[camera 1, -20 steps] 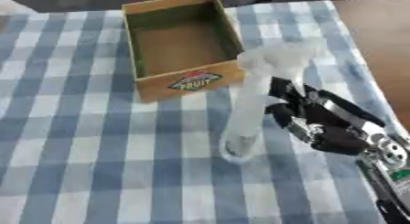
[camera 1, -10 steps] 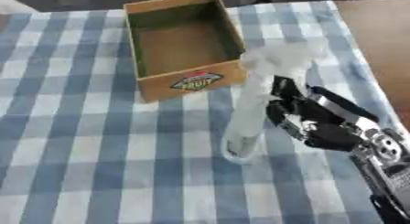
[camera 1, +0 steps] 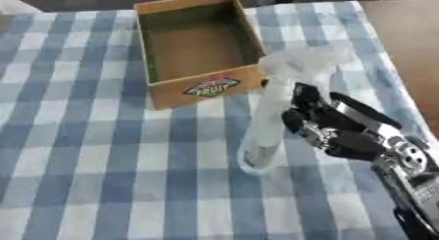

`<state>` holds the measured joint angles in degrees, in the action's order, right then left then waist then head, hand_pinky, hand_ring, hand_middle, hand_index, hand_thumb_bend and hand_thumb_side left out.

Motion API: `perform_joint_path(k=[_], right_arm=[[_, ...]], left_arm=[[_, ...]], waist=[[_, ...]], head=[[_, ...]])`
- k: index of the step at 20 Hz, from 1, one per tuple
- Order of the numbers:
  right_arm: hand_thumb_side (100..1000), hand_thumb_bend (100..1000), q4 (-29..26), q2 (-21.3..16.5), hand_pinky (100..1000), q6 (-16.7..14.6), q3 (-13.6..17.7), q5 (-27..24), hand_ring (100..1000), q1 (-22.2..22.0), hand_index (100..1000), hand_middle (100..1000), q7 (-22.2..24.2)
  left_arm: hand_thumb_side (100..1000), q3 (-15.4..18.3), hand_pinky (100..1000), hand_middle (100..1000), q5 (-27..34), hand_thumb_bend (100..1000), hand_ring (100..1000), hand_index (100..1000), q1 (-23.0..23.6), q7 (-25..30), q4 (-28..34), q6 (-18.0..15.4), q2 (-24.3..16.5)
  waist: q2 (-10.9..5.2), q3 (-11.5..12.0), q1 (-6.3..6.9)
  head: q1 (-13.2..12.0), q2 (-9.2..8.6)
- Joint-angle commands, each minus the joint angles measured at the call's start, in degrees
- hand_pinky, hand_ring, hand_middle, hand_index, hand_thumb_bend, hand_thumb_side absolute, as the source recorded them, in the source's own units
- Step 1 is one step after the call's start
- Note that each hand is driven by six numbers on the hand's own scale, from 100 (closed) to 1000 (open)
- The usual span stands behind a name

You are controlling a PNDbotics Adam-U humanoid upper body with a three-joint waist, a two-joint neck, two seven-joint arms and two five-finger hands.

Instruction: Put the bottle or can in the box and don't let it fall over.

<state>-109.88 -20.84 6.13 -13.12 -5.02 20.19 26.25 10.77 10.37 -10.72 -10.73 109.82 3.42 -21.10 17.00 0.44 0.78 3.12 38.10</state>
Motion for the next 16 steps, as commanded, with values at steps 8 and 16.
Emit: perform_joint_path(k=[8,16], right_arm=[[581,100,-0.9,0.4,845,0.4,-0.1,-0.8,1000,2.1,947,1000,0.4],[511,100,0.6,0.5,842,0.9,-0.6,1.0,1000,3.3,936,1000,-0.7]], left_arm=[[421,0.1,1000,723,0.1,611,545,871,-0.6,0.4,0.8,0.0,-0.7],[423,0.0,1000,723,0.2,608,547,871,-0.6,0.7,0.8,0.1,-0.7]], waist=[[-0.51,0.3,-0.05],[-0.45,0.5,-0.20]], head=[[0.2,-1.14],[0.4,-1.30]])
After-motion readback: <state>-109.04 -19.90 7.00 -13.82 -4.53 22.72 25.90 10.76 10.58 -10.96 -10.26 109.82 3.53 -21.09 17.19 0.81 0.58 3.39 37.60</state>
